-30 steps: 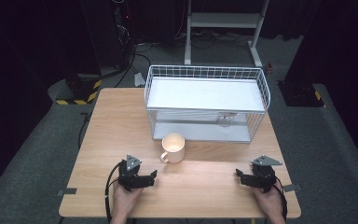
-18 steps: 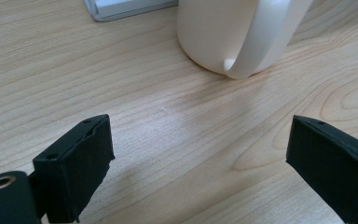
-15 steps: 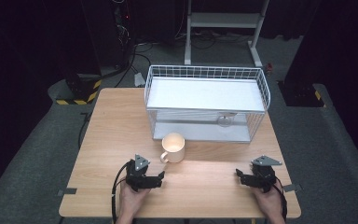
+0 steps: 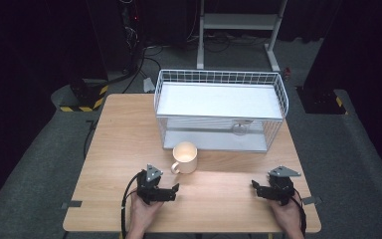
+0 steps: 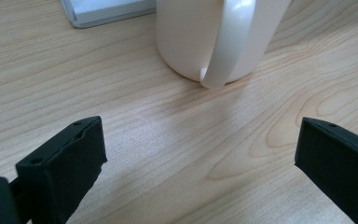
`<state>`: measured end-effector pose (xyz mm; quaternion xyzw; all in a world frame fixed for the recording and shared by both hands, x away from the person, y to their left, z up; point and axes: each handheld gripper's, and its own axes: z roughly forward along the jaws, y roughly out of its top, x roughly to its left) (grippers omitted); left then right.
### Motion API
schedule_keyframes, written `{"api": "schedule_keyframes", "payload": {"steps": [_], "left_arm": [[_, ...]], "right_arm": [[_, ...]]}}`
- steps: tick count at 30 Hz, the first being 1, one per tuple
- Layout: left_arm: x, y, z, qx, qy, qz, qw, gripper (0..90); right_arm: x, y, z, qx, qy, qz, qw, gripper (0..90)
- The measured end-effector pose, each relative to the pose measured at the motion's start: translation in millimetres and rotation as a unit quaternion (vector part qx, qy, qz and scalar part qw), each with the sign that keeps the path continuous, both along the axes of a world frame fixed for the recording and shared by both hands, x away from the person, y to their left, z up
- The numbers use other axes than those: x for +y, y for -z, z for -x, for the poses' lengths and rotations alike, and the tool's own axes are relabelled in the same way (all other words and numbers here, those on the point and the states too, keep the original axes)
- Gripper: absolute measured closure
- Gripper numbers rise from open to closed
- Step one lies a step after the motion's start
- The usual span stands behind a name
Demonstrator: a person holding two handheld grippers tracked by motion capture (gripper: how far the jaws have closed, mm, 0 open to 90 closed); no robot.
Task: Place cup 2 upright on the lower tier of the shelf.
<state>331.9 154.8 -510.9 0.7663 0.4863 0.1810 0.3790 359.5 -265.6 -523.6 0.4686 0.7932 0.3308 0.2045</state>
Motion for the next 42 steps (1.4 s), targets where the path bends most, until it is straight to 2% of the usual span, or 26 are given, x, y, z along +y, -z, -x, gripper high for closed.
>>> {"api": "schedule_keyframes", "payload": {"steps": [7, 11, 13, 21, 27, 32, 34, 37, 42], "left_arm": [[-6.1, -3.0, -4.6, 0.002, 0.003, 0.000, 1.0000, 1.3], [-9.6, -4.9, -7.1, 0.004, 0.003, 0.010, 0.9999, 0.9], [-11.0, -5.9, -8.1, 0.001, 0.004, 0.005, 1.0000, 0.6], [-14.3, -9.6, -14.8, -0.006, 0.004, 0.009, 0.9999, 0.2], [-15.2, -9.4, -19.6, -0.001, 0.004, 0.026, 0.9997, 0.2], [-15.1, -8.5, -21.5, 0.001, 0.000, 0.028, 0.9996, 0.2], [-15.1, -8.7, -22.1, 0.000, -0.002, 0.025, 0.9997, 0.1], [-15.5, -10.5, -23.2, -0.003, -0.005, 0.010, 0.9999, 0.2], [-19.4, -16.8, -27.1, -0.010, -0.003, 0.011, 0.9999, 0.2]], "right_arm": [[0.0, 0.0, 0.0, 0.000, 0.000, 0.000, 1.0000, 21.9], [0.0, 0.0, 0.0, 0.000, 0.000, 0.000, 1.0000, 21.9], [0.0, 0.0, 0.0, 0.000, 0.000, 0.000, 1.0000, 22.0], [0.1, 0.1, 0.3, -0.001, 0.000, 0.001, 1.0000, 21.9], [0.1, 0.1, 0.3, -0.001, 0.000, 0.001, 1.0000, 21.9], [0.1, 0.1, 0.3, -0.001, 0.000, 0.001, 1.0000, 21.9], [0.1, 0.0, 0.4, -0.001, 0.000, 0.001, 1.0000, 22.0], [0.4, 0.1, 0.8, -0.001, 0.000, 0.002, 1.0000, 22.0], [0.3, 0.1, 0.7, -0.001, 0.000, 0.001, 1.0000, 21.9]]}}
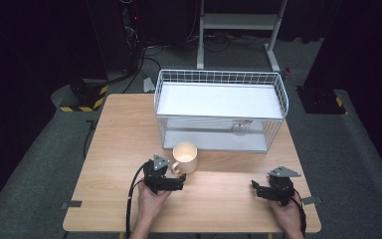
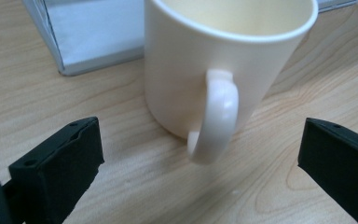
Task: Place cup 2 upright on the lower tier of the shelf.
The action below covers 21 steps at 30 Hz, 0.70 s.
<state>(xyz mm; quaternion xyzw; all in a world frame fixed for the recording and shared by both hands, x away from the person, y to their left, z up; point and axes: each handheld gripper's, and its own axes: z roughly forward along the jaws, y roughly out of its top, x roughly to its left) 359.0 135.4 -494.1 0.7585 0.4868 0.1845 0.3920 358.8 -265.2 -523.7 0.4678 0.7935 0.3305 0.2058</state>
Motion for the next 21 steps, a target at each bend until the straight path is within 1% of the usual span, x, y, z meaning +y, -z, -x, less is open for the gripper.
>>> {"api": "schedule_keyframes", "payload": {"steps": [2, 6, 8, 9, 11, 15, 17, 19, 21], "left_arm": [[-1.3, -1.0, -3.0, 0.001, 0.000, 0.004, 1.0000, 0.2], [-6.5, -3.5, -7.6, -0.003, 0.003, -0.001, 1.0000, 0.2], [-9.3, -3.8, -10.1, -0.002, 0.003, 0.002, 1.0000, 0.2], [-10.2, -4.2, -11.7, -0.001, 0.005, 0.000, 1.0000, 0.2], [-11.2, -4.2, -14.0, -0.003, 0.005, 0.004, 1.0000, 0.2], [-13.2, -4.3, -18.7, -0.002, 0.004, 0.001, 1.0000, 0.2], [-14.7, -4.7, -19.7, -0.007, 0.002, 0.001, 1.0000, 0.6], [-16.3, -5.5, -22.5, -0.010, 0.005, -0.007, 0.9999, 1.0], [-18.0, -5.9, -23.7, -0.012, 0.004, -0.005, 0.9999, 1.0]], "right_arm": [[0.0, 0.0, 0.0, 0.000, 0.000, 0.000, 1.0000, 21.9], [0.0, 0.0, 0.0, 0.000, 0.000, 0.000, 1.0000, 21.9], [-0.1, 0.0, 0.0, 0.000, 0.000, 0.000, 1.0000, 21.9], [0.0, 0.0, 0.0, 0.000, 0.000, 0.000, 1.0000, 21.9], [0.1, -0.1, 0.1, 0.001, 0.001, 0.000, 1.0000, 21.9], [0.1, -0.1, 0.1, 0.001, 0.001, 0.000, 1.0000, 21.9], [0.1, -0.1, 0.1, 0.001, 0.001, 0.000, 1.0000, 21.9], [0.1, -0.1, 0.1, 0.001, 0.000, 0.000, 1.0000, 21.9], [0.1, -0.1, 0.2, 0.001, 0.000, 0.000, 1.0000, 21.9]]}}
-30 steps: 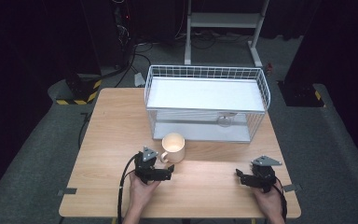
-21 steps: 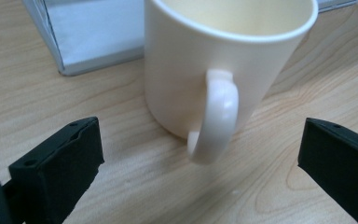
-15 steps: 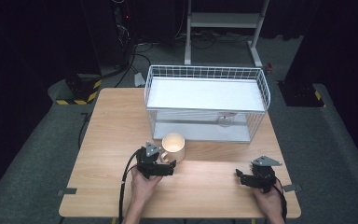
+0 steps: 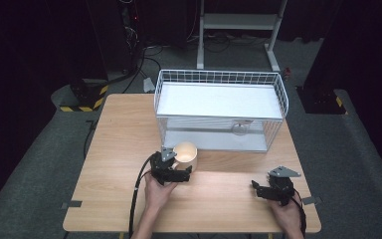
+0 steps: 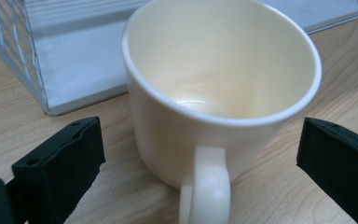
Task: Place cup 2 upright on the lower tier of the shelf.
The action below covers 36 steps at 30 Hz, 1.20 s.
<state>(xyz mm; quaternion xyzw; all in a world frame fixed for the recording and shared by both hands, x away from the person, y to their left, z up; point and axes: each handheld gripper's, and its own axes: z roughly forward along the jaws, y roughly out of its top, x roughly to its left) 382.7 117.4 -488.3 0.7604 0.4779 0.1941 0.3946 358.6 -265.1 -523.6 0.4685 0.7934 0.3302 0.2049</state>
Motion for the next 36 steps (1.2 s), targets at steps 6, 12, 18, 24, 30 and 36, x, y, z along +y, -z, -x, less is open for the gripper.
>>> {"api": "schedule_keyframes", "payload": {"steps": [6, 12, 18, 24, 30, 36], "left_arm": [[-2.5, 1.6, -5.0, -0.003, 0.001, -0.001, 1.0000, 1.5], [-7.4, 2.3, -8.5, -0.004, 0.003, -0.007, 1.0000, 2.3], [-11.4, 0.3, -14.7, -0.006, 0.005, -0.016, 0.9998, 2.9], [-15.7, 1.6, -16.9, -0.012, 0.004, -0.018, 0.9998, 5.9], [-16.4, 3.5, -18.9, -0.009, 0.005, -0.015, 0.9998, 8.0], [-17.7, 3.4, -17.7, -0.018, 0.007, -0.025, 0.9995, 8.8]], "right_arm": [[0.0, 0.0, 0.0, 0.000, 0.000, 0.000, 1.0000, 21.9], [0.0, 0.0, 0.0, 0.000, 0.000, 0.000, 1.0000, 21.9], [0.0, 0.0, 0.0, 0.000, 0.000, 0.000, 1.0000, 21.9], [0.0, 0.0, 0.0, 0.000, 0.000, 0.000, 1.0000, 21.9], [0.0, 0.0, 0.0, 0.000, 0.000, 0.000, 1.0000, 21.9], [-0.1, 0.0, -0.1, 0.000, 0.000, 0.000, 1.0000, 21.8]]}}
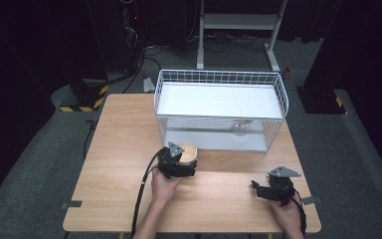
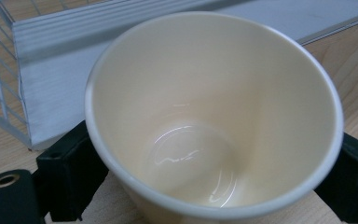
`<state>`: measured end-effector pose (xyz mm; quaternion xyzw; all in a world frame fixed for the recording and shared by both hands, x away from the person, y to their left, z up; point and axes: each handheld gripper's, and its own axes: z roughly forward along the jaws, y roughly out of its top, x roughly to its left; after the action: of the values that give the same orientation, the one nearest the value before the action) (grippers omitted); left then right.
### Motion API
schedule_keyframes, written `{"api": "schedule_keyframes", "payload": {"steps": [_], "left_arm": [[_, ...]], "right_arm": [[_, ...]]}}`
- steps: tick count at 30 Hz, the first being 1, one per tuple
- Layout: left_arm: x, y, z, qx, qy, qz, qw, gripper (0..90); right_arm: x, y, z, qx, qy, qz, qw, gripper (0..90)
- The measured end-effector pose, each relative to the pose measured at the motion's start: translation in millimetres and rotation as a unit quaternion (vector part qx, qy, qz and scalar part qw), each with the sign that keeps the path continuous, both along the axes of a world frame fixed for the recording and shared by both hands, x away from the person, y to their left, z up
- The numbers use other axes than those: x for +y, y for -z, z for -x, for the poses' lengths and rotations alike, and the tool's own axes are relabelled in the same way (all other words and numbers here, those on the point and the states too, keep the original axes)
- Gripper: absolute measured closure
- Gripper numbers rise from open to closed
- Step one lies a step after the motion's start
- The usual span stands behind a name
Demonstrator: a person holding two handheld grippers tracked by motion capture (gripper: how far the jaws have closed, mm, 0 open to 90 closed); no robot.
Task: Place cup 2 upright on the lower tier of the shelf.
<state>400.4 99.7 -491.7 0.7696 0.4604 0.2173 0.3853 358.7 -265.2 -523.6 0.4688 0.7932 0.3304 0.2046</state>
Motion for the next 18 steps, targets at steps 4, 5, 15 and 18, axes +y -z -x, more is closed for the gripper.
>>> {"api": "schedule_keyframes", "payload": {"steps": [4, 5, 15, 18], "left_arm": [[-0.1, 0.1, 0.3, 0.000, 0.002, -0.003, 1.0000, 8.8], [-0.2, 0.2, 0.4, 0.000, 0.002, -0.005, 1.0000, 8.9], [-1.7, -0.1, 1.4, -0.008, -0.002, -0.010, 0.9999, 9.4], [-1.3, -0.5, 1.4, -0.007, 0.000, -0.011, 0.9999, 9.5]], "right_arm": [[0.0, 0.0, 0.0, 0.000, 0.000, 0.000, 1.0000, 21.9], [0.0, 0.0, 0.0, 0.000, 0.000, 0.000, 1.0000, 21.8], [0.0, 0.0, 0.0, 0.000, 0.000, 0.000, 1.0000, 21.8], [0.0, 0.0, 0.0, 0.000, 0.000, 0.000, 1.0000, 21.9]]}}
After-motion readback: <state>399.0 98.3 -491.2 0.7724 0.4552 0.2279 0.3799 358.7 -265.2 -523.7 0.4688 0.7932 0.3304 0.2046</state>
